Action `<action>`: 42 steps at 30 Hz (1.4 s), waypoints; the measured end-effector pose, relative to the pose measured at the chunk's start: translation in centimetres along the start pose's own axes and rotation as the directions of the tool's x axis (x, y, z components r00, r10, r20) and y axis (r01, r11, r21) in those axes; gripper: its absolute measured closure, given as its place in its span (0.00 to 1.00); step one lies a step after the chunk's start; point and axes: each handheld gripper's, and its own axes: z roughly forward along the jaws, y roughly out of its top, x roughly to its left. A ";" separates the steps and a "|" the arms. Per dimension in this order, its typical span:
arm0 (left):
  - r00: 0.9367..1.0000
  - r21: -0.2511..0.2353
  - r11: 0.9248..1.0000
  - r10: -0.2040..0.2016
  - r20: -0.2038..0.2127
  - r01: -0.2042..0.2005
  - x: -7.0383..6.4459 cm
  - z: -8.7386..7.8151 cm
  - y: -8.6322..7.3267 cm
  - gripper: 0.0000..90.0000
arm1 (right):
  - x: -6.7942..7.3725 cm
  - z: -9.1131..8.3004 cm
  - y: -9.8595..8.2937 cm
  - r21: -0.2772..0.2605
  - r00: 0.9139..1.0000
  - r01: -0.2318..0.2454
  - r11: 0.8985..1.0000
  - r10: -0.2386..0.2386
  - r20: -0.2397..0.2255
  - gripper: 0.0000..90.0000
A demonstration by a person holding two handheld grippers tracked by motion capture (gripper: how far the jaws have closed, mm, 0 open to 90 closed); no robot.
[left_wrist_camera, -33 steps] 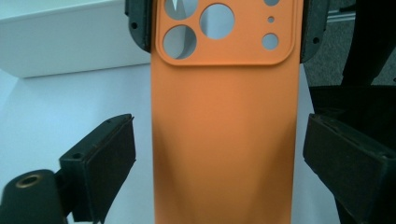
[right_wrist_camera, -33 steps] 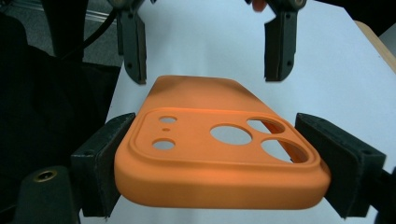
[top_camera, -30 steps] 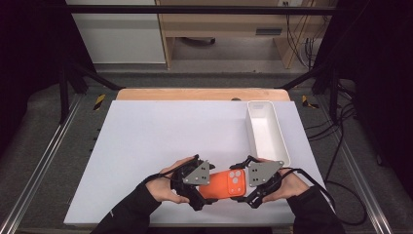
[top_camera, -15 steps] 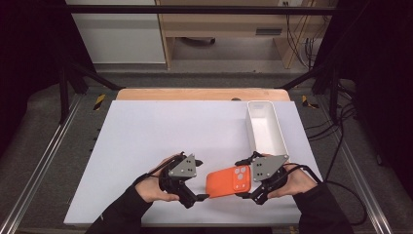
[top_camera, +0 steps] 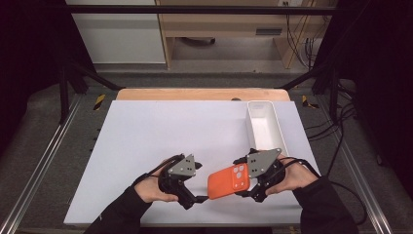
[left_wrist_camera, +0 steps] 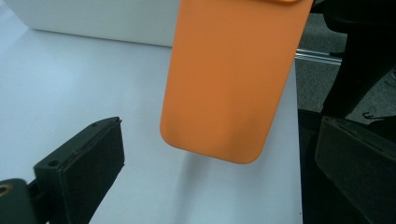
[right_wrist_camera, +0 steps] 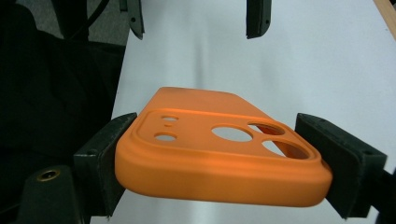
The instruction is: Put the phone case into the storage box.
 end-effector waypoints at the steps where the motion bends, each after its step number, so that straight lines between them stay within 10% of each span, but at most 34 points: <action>1: 1.000 0.006 1.000 0.002 0.002 -0.002 0.0 0.2 0.1 0.01 | 0.0 0.0 0.1 0.003 1.000 -0.004 1.000 0.004 -0.004 0.18; 22: 0.999 0.119 0.992 0.028 0.031 -0.032 0.1 1.9 1.4 0.00 | -0.6 0.5 2.3 0.077 0.999 0.024 0.997 -0.020 -0.044 0.18; 42: 0.998 0.243 0.968 0.059 0.034 -0.066 0.0 3.9 3.0 0.00 | -0.9 1.1 3.6 0.143 0.997 0.036 0.989 -0.026 -0.068 0.18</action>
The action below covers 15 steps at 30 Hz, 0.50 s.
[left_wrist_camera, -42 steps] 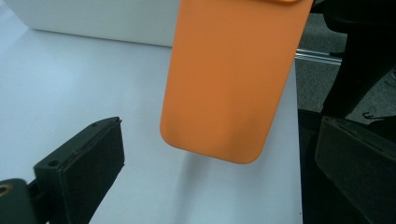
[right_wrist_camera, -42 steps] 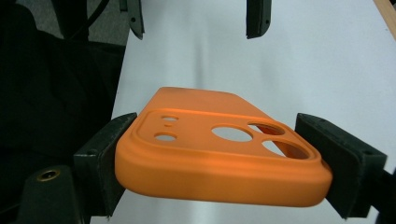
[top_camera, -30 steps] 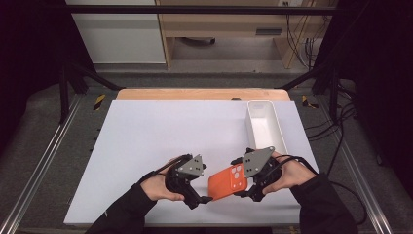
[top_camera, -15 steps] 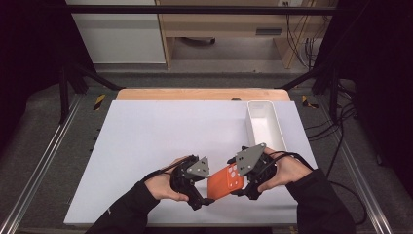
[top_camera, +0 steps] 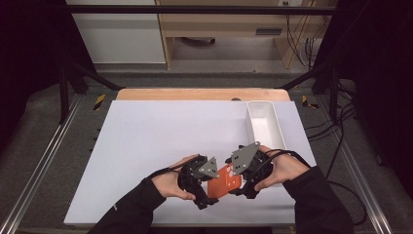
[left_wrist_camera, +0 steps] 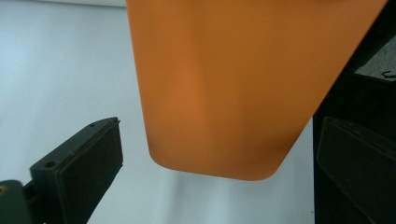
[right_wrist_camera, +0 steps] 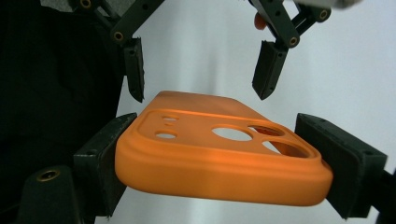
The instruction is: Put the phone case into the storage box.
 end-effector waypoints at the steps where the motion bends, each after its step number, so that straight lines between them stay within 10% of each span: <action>1: 1.000 0.005 1.000 0.000 0.000 0.000 0.0 0.1 0.0 0.00 | 0.0 0.0 0.1 0.005 1.000 0.001 1.000 -0.001 0.000 0.18; 15: 1.000 0.050 0.999 0.022 0.000 -0.022 -0.1 0.8 0.6 0.04 | 0.0 0.2 0.5 0.006 1.000 0.008 1.000 -0.008 -0.006 0.18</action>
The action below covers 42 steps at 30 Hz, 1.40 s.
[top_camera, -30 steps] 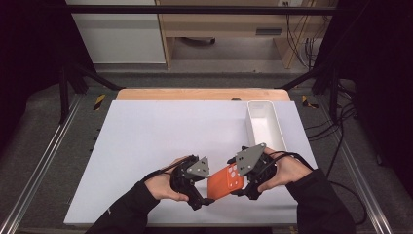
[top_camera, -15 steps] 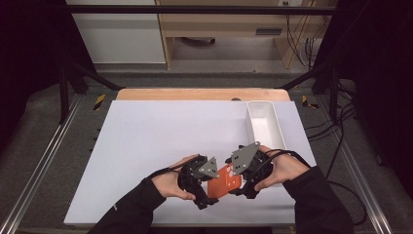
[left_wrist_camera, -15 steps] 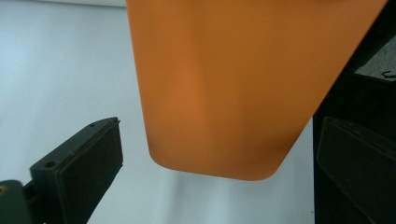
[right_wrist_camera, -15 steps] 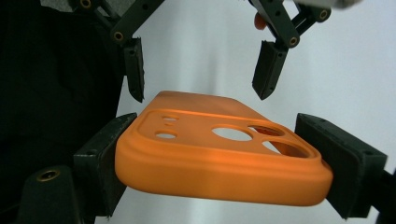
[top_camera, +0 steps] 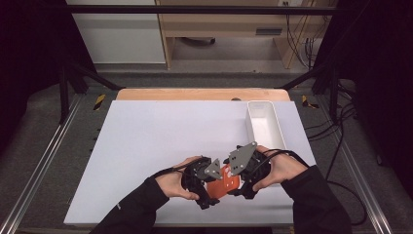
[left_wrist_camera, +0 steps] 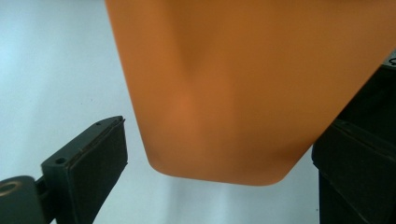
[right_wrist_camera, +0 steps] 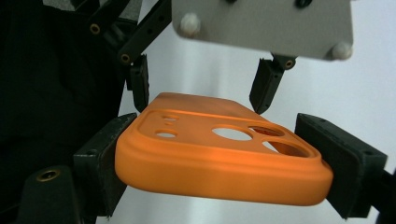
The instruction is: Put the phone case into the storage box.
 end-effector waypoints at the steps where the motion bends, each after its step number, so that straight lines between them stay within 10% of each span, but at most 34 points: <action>1: 1.000 0.003 1.000 0.004 0.004 -0.004 0.0 0.0 0.1 0.05 | 0.0 0.0 0.0 -0.002 1.000 0.003 1.000 -0.003 -0.001 0.18; 42: 0.998 -0.022 0.999 0.034 -0.046 -0.035 -0.2 0.0 -0.1 0.18 | -0.2 0.0 0.3 -0.031 0.999 -0.037 0.999 0.037 0.001 0.11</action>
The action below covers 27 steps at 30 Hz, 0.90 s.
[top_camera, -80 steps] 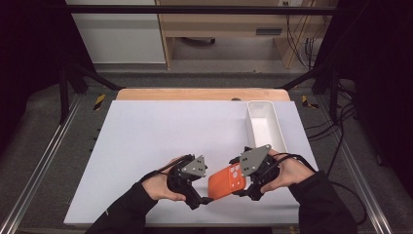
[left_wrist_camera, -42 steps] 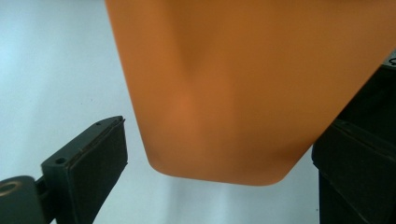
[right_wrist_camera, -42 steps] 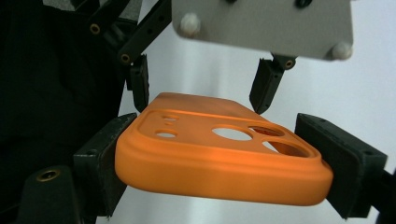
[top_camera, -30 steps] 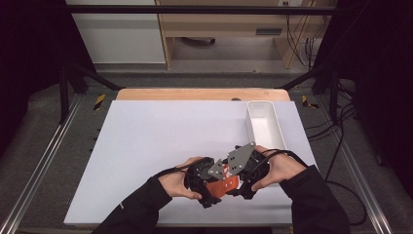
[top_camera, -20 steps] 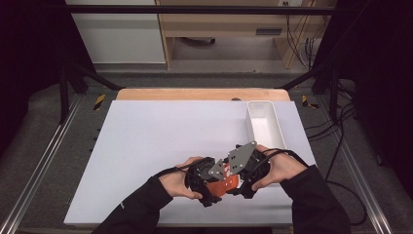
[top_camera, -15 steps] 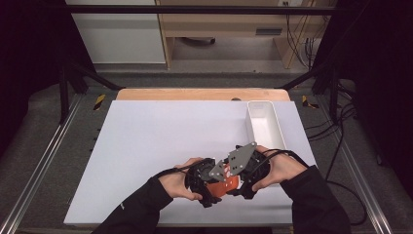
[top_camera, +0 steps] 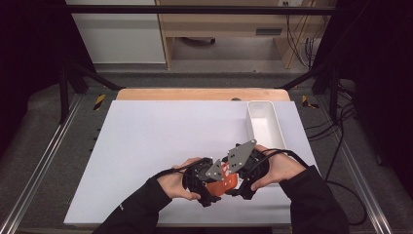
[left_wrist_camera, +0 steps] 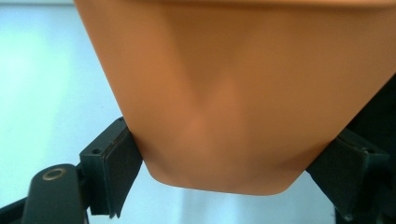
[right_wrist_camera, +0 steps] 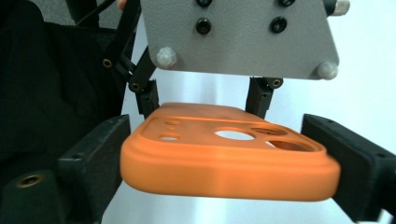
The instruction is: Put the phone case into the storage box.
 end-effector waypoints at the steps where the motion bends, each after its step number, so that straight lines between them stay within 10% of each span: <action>1: 1.000 -0.002 1.000 -0.004 0.000 0.004 0.0 -0.1 -0.1 0.18 | 0.0 -0.1 0.0 -0.005 1.000 -0.001 1.000 0.001 -0.001 0.11; 27: 0.998 -0.135 0.989 -0.067 -0.013 0.065 0.3 -1.5 -2.9 0.18 | 0.6 -2.4 -3.8 -0.250 0.985 -0.109 0.962 0.138 0.101 0.01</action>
